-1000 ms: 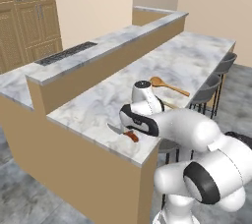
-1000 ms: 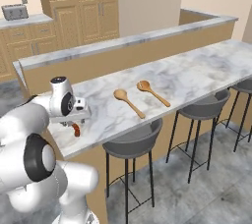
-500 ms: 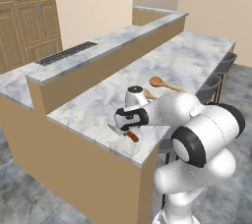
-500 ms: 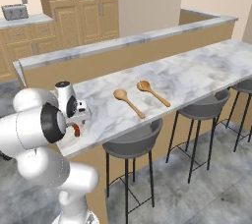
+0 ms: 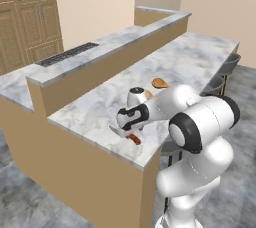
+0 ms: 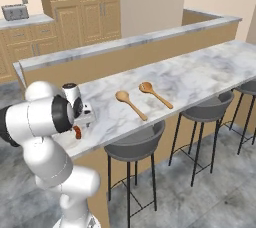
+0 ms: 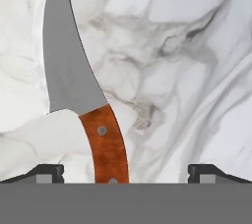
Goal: Pick up the metallic utensils from the counter and place them in the open drawer. Make sure not to pick up any wooden utensils.
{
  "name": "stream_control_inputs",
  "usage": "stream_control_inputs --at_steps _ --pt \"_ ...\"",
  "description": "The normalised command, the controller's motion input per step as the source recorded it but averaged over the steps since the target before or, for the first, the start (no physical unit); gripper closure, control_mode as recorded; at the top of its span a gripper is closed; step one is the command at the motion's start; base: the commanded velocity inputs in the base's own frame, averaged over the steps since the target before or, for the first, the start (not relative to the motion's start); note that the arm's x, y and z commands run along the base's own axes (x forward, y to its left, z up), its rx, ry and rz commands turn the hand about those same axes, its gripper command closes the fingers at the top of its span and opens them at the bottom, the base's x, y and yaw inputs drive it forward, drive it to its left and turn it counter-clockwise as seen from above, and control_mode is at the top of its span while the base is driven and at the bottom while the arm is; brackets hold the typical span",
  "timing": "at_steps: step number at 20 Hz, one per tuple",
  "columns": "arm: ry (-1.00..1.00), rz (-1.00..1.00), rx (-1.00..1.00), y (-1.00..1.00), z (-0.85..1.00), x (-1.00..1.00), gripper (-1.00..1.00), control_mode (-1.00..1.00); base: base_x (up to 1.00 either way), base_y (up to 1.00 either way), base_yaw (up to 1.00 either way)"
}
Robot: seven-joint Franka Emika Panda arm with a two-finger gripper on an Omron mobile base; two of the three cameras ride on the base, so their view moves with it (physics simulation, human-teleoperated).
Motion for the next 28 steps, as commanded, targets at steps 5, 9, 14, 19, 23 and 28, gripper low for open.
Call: stream_control_inputs --at_steps 5,9,14,19,23,28 --pt "0.00 0.00 0.00 0.01 -0.38 -0.01 -1.00 -1.00 0.00 0.00 0.00" --pt "0.00 0.00 0.00 0.11 -0.36 -0.06 -1.00 -1.00 0.00 0.00 0.00" --pt "-0.01 0.00 0.00 0.02 -0.27 0.00 -1.00 -1.00 0.00 0.00 0.00" --pt "0.00 0.00 0.00 0.05 -0.27 0.00 1.00 -1.00 0.00 0.00 0.00" --pt "-0.01 0.02 0.00 0.11 -0.27 -0.01 1.00 -1.00 0.00 0.00 0.00" --pt "0.01 0.00 0.00 0.00 -0.23 0.00 1.00 -1.00 0.00 0.00 0.00"
